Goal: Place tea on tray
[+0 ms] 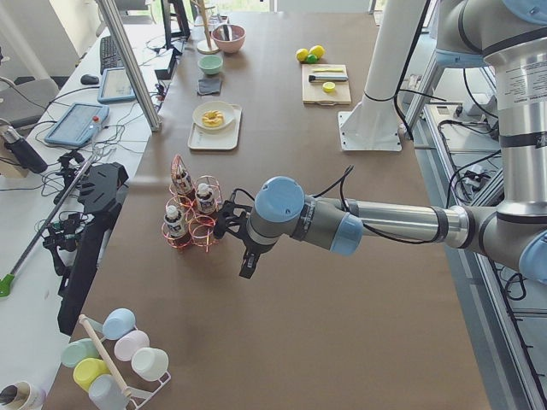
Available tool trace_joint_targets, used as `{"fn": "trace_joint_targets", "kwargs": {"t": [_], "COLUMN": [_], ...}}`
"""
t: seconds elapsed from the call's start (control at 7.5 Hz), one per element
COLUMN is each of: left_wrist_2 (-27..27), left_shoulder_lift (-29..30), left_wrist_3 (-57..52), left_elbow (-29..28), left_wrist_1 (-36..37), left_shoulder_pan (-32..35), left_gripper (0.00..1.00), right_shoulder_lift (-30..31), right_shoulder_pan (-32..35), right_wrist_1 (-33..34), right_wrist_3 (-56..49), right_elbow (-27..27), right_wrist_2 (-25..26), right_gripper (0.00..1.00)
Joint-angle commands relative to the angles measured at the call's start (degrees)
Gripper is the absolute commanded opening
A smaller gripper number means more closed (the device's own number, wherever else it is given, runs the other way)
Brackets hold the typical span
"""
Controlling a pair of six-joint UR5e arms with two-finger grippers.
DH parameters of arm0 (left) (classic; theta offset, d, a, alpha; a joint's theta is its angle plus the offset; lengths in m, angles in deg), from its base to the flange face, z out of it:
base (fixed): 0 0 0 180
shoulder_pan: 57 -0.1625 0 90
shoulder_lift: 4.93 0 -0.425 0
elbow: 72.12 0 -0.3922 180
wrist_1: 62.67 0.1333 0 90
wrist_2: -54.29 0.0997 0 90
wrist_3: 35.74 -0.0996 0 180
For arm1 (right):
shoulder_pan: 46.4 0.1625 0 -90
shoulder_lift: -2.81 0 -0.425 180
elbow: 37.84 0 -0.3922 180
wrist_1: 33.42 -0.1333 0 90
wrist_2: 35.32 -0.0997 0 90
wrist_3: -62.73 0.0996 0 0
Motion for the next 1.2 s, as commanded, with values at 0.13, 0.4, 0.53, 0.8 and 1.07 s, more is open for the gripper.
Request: {"fn": "trace_joint_targets", "kwargs": {"t": [0.13,0.4,0.53,0.8,1.07], "left_wrist_2": [2.6,8.1,11.0,18.7,24.1], "left_shoulder_lift": [0.3,1.0,2.9,8.4,16.6], "left_wrist_3": [21.5,32.9,39.3,42.5,42.2], "left_elbow": [9.2,14.3,15.3,14.9,13.9], "left_wrist_1": [-0.4,-0.3,-0.3,2.3,11.5], "left_shoulder_pan": [-9.4,-17.1,-20.3,-25.4,-27.7], "left_gripper": [0.98,0.98,0.98,0.98,0.98], "right_shoulder_lift": [0.3,0.4,0.5,0.8,1.3], "right_shoulder_pan": [0.0,0.0,0.0,0.0,0.1], "right_wrist_1": [-0.1,-0.1,-0.1,-0.1,-0.1], "right_wrist_3": [0.0,-0.1,-0.1,-0.2,-0.2], "right_elbow": [0.0,-0.1,-0.1,-0.1,0.0], "right_wrist_2": [0.4,0.5,0.5,0.6,0.5], "right_gripper": [1.00,1.00,1.00,1.00,1.00]}}
